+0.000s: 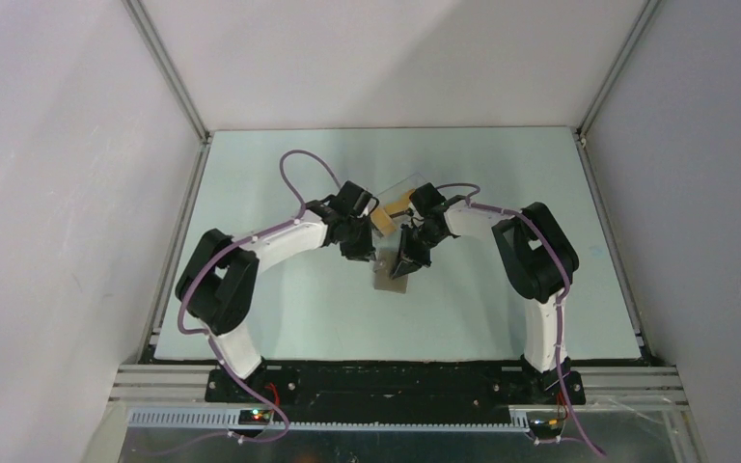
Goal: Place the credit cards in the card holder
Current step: Close the card holder at the center of the board.
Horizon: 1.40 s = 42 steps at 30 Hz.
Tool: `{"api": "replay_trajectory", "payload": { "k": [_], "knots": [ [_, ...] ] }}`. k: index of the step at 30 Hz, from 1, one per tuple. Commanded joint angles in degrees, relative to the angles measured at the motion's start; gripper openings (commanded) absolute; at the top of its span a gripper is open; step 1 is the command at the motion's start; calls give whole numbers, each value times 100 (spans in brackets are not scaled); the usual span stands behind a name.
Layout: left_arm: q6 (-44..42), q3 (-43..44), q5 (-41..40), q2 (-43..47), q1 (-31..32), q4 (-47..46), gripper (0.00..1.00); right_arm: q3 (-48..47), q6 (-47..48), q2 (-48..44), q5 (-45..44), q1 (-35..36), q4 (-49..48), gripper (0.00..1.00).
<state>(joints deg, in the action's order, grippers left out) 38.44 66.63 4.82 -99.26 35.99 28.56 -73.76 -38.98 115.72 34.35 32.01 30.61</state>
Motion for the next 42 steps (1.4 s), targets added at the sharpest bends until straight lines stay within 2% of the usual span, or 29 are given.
{"api": "replay_trajectory", "payload": {
  "k": [1, 8, 29, 40, 42],
  "knots": [
    [-247, 148, -164, -126, 45, 155, 19, -113, 147, -18, -108, 29, 222, 3],
    [-276, 412, 35, -477, 159, 150, 12, -113, 154, -15, -108, 12, 230, 3],
    [-180, 576, 101, -880, 385, 158, 12, -114, 105, -54, 33, -14, 145, 5],
    [-143, 682, 113, -927, 444, 151, 11, -113, -40, -247, 245, -55, 0, 13],
    [-130, 684, 109, -954, 451, 157, 11, -115, -70, -270, 292, -59, -36, 25]
  ]
}}
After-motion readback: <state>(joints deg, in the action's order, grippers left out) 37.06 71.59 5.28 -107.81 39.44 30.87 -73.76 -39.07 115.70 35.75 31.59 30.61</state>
